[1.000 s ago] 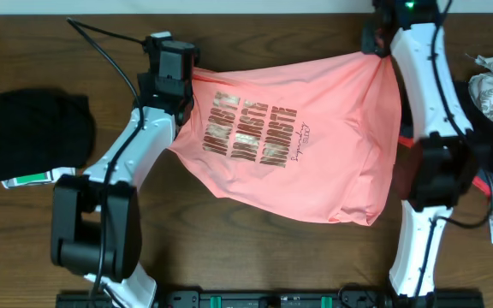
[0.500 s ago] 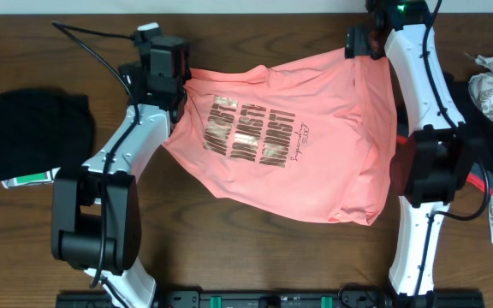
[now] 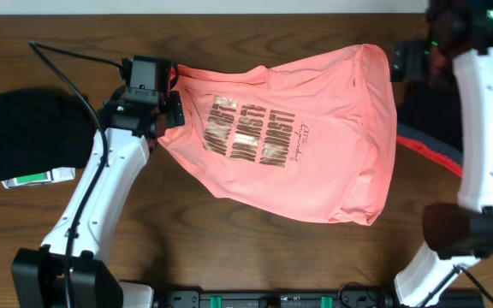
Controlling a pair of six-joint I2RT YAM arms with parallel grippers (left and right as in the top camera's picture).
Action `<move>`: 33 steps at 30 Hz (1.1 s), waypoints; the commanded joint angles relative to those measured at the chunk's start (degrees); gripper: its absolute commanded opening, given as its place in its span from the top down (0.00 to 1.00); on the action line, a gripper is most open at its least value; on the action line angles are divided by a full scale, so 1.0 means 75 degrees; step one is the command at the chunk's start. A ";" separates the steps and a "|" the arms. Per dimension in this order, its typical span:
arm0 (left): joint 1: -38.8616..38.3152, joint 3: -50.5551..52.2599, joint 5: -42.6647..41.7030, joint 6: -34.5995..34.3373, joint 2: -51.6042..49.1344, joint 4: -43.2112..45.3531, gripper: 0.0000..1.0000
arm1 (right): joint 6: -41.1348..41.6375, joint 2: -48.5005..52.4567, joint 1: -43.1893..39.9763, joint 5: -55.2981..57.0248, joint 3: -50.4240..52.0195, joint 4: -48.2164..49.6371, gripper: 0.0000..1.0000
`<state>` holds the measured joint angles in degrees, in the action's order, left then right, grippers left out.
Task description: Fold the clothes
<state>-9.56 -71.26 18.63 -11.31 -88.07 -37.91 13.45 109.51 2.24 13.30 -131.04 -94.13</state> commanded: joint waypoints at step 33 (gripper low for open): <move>0.2550 0.0131 -0.6024 0.3302 -0.3072 0.1719 0.36 | 0.0289 -0.0245 -0.0160 -0.0519 -0.0012 -0.0420 0.07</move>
<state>9.65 -70.59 -23.11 12.36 -109.01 -25.04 15.90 108.47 1.04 9.58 -131.04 -97.12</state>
